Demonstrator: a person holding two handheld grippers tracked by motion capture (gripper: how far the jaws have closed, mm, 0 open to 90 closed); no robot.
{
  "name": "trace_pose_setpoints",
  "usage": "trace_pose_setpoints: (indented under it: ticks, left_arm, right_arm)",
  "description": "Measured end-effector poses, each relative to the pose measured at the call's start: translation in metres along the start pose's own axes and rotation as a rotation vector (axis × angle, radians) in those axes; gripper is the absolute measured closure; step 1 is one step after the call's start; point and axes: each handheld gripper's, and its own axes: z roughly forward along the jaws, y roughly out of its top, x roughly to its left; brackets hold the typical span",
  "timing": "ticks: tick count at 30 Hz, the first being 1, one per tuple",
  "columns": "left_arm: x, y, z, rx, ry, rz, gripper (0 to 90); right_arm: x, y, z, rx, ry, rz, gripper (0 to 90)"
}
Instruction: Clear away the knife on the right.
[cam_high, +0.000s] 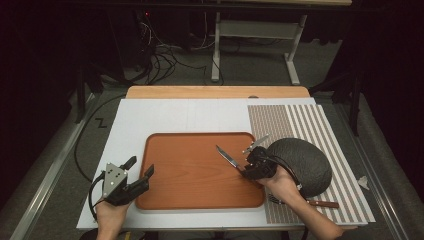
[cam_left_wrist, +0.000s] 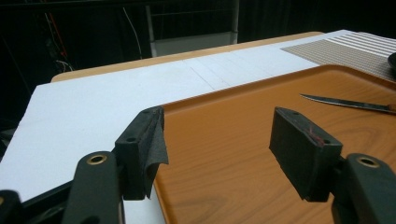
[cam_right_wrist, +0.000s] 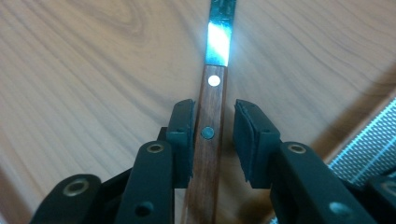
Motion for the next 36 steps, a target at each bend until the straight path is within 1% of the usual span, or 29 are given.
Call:
trace_pose_setpoints:
  ticks: [7, 8, 9, 15, 17, 19, 25, 29, 32, 34, 36]
  left_arm:
    - [0.000, 0.000, 0.000, 0.001, 0.001, 0.001, 35.6]
    - [0.000, 0.000, 0.000, 0.003, 0.001, 0.002, 35.6]
    - [0.000, 0.000, 0.000, 0.003, 0.001, 0.002, 35.6]
    - [0.000, 0.000, 0.000, 0.003, 0.001, 0.001, 35.6]
    - [0.000, 0.000, 0.000, 0.003, 0.001, 0.001, 35.6]
    - [0.000, 0.000, 0.000, 0.003, 0.001, 0.002, 35.6]
    - [0.000, 0.000, 0.000, 0.002, 0.001, 0.000, 35.6]
    - [0.001, 0.000, 0.001, 0.010, 0.001, -0.003, 35.4]
    - [0.002, 0.000, 0.001, 0.007, -0.001, -0.007, 35.4]
    - [0.002, 0.000, 0.001, 0.005, 0.001, -0.006, 35.4]
    - [0.002, -0.001, 0.000, 0.004, 0.004, -0.005, 35.4]
  right_arm:
    - [-0.004, -0.002, -0.001, -0.004, -0.023, 0.003, 67.1]
    - [-0.004, -0.003, -0.002, -0.002, -0.029, 0.014, 66.7]
    - [-0.005, -0.003, -0.001, -0.006, -0.033, 0.008, 66.6]
    - [-0.012, -0.007, -0.003, -0.014, -0.046, 0.029, 66.5]
    - [-0.013, -0.007, -0.003, -0.016, -0.045, 0.031, 66.3]
    - [-0.014, -0.008, -0.004, -0.017, -0.044, 0.044, 66.0]
    - [-0.014, -0.008, -0.004, -0.019, -0.044, 0.043, 65.4]
    - [-0.016, -0.009, -0.004, -0.027, -0.035, 0.052, 61.9]
    - [-0.016, -0.009, -0.006, -0.043, -0.030, 0.058, 57.4]
    - [-0.017, -0.009, -0.007, -0.051, -0.022, 0.062, 56.0]
    - [-0.018, -0.010, -0.010, -0.063, -0.028, 0.065, 54.8]
